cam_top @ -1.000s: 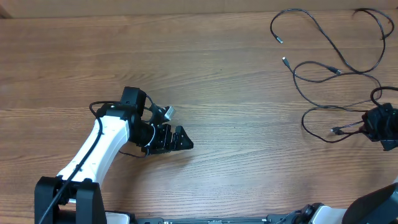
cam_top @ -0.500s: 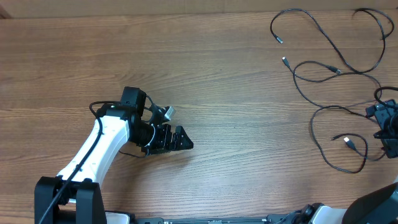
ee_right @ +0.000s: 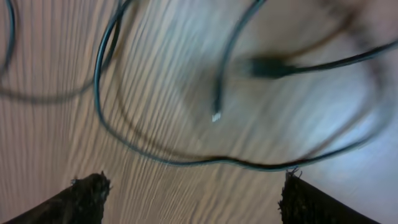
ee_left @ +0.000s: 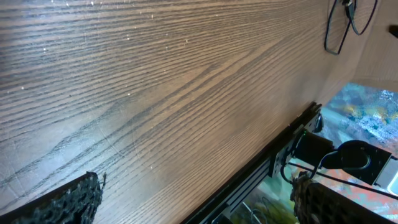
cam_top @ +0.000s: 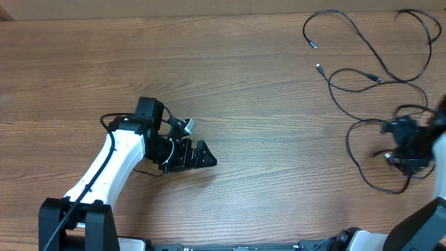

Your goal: Untangle cables

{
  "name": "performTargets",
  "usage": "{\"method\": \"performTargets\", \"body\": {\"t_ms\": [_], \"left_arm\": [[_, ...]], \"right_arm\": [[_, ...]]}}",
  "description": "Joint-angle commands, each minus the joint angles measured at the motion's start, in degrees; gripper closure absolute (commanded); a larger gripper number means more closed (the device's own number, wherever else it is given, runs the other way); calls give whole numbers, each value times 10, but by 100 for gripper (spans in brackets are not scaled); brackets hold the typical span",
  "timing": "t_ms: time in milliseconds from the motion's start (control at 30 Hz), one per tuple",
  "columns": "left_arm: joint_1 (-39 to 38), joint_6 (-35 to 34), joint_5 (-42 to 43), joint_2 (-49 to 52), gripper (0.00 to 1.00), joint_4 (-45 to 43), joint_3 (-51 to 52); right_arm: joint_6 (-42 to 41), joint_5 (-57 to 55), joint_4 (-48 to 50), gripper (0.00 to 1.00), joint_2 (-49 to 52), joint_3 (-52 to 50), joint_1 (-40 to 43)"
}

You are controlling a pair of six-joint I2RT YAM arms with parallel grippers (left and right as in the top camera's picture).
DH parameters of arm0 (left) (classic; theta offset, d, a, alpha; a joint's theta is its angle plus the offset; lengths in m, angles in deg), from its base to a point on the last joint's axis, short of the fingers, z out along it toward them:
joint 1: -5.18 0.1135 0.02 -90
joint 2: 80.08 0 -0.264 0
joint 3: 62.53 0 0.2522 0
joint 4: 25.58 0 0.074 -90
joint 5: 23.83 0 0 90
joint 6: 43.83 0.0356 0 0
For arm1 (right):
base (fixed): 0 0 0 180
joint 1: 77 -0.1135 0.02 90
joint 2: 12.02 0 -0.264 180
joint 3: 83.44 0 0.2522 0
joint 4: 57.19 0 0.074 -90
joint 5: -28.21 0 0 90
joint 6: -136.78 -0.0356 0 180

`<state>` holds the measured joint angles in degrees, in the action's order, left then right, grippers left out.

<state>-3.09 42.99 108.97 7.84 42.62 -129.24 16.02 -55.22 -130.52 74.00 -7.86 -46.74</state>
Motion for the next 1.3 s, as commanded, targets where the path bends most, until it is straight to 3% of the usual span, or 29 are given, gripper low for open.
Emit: {"method": "performTargets", "body": {"t_ms": [0,200,400,433,500,533,600,733,867,1267], "left_arm": [[-1,-12,3,2,0,0,3],[-1,-12,2,2,0,8,3],[-1,-11,0,2,0,7,3],[-1,-11,0,2,1,5,3],[-1,-11,0,2,1,-2,3],[-1,-11,0,2,1,-4,3],[-1,-11,0,2,0,-9,3],[-1,-11,0,2,0,-13,3],[-1,-11,0,3,0,-20,3],[-1,-11,1,2,1,-22,3]], "right_arm": [[8,35,32,12,5,-21,-56],[-4,-12,77,6,44,-21,-145],[-6,-70,97,5,86,-21,-155],[-2,-70,101,8,91,-21,-155],[-2,-67,110,36,98,-21,-155],[9,-61,113,44,101,-21,-156],[13,-61,113,52,105,-21,-157],[28,-61,111,54,113,-21,-157],[32,-61,111,69,122,-21,-157],[63,-65,159,69,123,-21,-157]]}}
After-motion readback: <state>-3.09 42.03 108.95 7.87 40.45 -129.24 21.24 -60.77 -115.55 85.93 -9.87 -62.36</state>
